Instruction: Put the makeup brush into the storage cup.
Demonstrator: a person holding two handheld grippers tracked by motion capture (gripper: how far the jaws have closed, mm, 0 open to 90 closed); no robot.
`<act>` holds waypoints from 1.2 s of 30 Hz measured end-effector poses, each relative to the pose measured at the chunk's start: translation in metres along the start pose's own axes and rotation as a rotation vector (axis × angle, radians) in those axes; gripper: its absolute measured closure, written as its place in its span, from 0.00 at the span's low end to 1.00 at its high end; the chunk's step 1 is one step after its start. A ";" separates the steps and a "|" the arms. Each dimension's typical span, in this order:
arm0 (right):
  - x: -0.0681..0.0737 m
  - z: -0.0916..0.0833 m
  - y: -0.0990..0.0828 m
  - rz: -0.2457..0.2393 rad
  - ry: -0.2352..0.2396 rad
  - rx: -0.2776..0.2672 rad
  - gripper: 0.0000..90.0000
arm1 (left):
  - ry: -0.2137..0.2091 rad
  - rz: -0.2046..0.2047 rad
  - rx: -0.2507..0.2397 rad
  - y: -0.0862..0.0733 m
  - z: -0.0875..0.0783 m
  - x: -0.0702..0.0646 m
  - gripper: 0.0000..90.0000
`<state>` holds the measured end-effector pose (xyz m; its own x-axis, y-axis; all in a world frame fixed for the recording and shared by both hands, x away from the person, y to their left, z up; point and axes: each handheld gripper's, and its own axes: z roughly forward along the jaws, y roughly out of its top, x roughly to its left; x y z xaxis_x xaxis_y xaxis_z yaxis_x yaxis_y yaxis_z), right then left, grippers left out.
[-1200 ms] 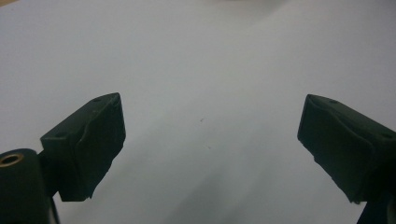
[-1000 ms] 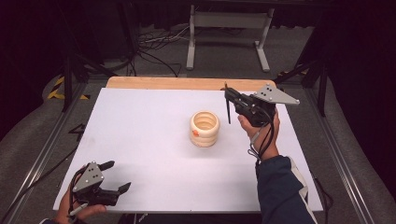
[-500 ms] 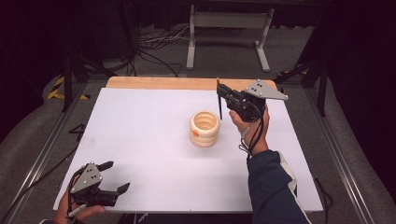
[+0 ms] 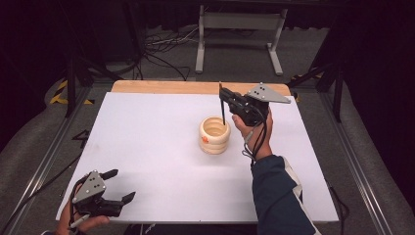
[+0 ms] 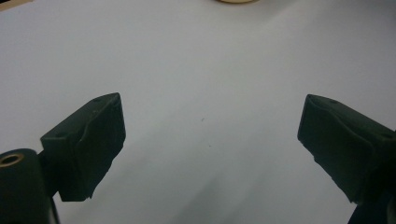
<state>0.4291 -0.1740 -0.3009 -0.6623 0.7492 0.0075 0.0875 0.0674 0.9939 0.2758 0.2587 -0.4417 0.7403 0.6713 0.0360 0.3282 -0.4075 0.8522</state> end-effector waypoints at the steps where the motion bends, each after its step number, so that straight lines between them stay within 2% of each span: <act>1: 0.001 0.002 -0.002 0.008 0.002 0.002 0.94 | 0.000 -0.001 -0.001 0.000 0.000 0.000 0.10; 8: 0.003 0.013 -0.011 0.012 0.020 0.007 0.94 | 0.002 -0.001 -0.004 -0.001 -0.001 0.001 0.10; 10: 0.004 0.015 -0.014 0.005 0.012 0.006 0.94 | 0.001 -0.003 -0.006 -0.001 -0.002 0.001 0.10; 14: 0.003 0.020 -0.022 0.022 0.014 0.017 0.94 | 0.004 -0.001 -0.005 -0.001 -0.003 0.001 0.10; 24: 0.001 0.024 -0.037 0.028 0.012 0.040 0.94 | 0.002 -0.001 -0.002 -0.001 -0.002 0.001 0.10; 36: 0.001 0.025 -0.056 0.008 0.021 0.076 0.94 | 0.005 0.001 0.001 -0.001 -0.002 0.000 0.10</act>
<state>0.4421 -0.1601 -0.3590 -0.6765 0.7362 0.0185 0.1488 0.1121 0.9825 0.2746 0.2607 -0.4416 0.7376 0.6741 0.0393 0.3282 -0.4088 0.8515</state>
